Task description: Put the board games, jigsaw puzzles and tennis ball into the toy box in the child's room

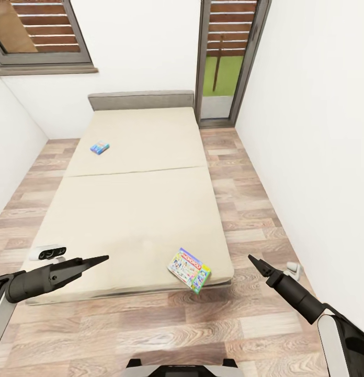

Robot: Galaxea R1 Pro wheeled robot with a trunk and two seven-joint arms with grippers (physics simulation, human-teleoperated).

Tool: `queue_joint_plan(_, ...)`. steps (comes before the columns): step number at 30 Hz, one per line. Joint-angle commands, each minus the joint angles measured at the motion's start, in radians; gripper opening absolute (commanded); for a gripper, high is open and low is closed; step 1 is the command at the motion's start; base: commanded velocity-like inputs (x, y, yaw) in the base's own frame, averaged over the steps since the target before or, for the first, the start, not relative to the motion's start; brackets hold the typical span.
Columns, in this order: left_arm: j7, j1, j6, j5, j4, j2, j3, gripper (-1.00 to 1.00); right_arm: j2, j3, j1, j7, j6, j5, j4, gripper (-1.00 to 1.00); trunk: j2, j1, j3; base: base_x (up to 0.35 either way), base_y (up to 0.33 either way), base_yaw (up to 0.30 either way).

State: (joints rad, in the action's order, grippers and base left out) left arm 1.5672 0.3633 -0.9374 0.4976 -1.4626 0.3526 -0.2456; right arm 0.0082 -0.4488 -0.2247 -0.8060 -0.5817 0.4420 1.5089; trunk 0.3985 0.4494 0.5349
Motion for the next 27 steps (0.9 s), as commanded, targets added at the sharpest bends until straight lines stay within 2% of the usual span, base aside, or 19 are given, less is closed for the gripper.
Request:
queue_joint_plan(1, 0.004, 0.000, -0.011, 0.000, 0.000, 0.000, 0.000, 1.00, 0.001, -0.002, -0.001, -0.002, -0.007, 0.004, 0.000, 1.00, 0.002, 0.001, 0.000, 0.000, 0.000, 0.000)
queue_joint_plan(27, 0.004, 0.001, -0.011, -0.001, 0.000, 0.000, 0.000, 1.00, 0.001, -0.001, -0.001, -0.002, -0.007, 0.004, 0.001, 1.00, 0.002, 0.001, -0.043, 0.000, 0.000, 0.000)
